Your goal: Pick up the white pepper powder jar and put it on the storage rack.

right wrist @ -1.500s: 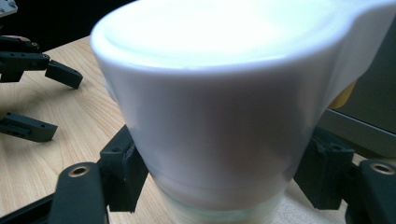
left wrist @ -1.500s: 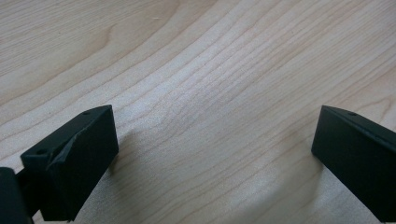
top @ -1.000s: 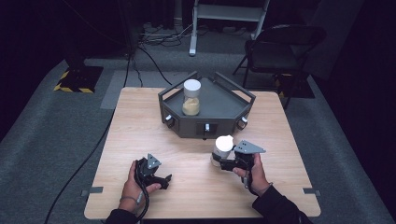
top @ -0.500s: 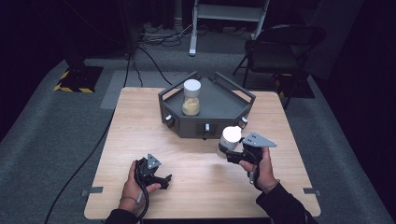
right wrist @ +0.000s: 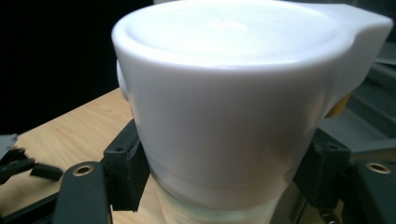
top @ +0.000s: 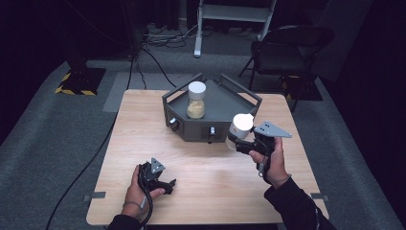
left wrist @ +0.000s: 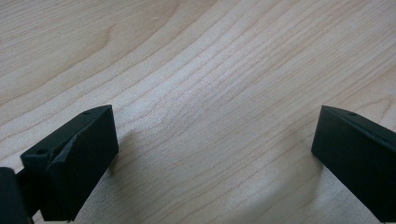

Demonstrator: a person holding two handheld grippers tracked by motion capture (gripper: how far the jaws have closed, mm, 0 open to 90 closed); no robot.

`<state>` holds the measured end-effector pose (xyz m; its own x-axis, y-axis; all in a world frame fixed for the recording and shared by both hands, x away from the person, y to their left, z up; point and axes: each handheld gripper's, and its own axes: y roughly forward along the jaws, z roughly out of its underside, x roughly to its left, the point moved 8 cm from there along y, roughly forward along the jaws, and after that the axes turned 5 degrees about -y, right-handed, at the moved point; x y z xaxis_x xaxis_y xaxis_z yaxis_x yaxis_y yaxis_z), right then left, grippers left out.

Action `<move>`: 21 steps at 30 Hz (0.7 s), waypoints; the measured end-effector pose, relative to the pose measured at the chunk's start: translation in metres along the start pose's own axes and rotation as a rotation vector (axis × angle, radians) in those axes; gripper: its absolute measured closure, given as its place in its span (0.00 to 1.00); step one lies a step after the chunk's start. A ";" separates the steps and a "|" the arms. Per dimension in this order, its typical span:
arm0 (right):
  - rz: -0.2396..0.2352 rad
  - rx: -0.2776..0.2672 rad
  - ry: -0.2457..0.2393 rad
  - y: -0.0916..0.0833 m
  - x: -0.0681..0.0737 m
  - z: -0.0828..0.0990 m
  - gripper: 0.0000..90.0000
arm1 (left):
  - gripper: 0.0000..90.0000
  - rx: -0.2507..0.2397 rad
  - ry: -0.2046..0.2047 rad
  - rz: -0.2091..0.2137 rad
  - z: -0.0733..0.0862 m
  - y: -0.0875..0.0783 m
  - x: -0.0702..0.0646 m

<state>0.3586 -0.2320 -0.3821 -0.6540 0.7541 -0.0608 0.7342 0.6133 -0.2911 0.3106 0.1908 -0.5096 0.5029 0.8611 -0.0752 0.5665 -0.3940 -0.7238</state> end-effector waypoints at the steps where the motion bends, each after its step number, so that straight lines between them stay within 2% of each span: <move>1: 0.007 0.000 -0.002 0.000 -0.001 -0.003 0.33 | 0.00 0.000 -0.001 0.000 0.000 0.000 0.000; 10: 0.083 -0.024 0.004 0.010 -0.018 -0.028 0.33 | 0.00 0.000 0.000 0.000 0.000 0.000 0.000; 16: 0.132 -0.038 -0.010 0.019 -0.025 -0.040 0.33 | 0.00 0.000 0.000 0.000 0.000 0.000 0.000; 21: 0.140 -0.046 -0.027 0.028 -0.027 -0.049 0.33 | 0.00 0.000 0.000 0.000 0.000 0.000 0.000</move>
<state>0.4058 -0.2238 -0.3420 -0.5489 0.8267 -0.1238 0.8257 0.5132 -0.2342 0.3106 0.1908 -0.5095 0.5030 0.8610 -0.0756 0.5660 -0.3943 -0.7240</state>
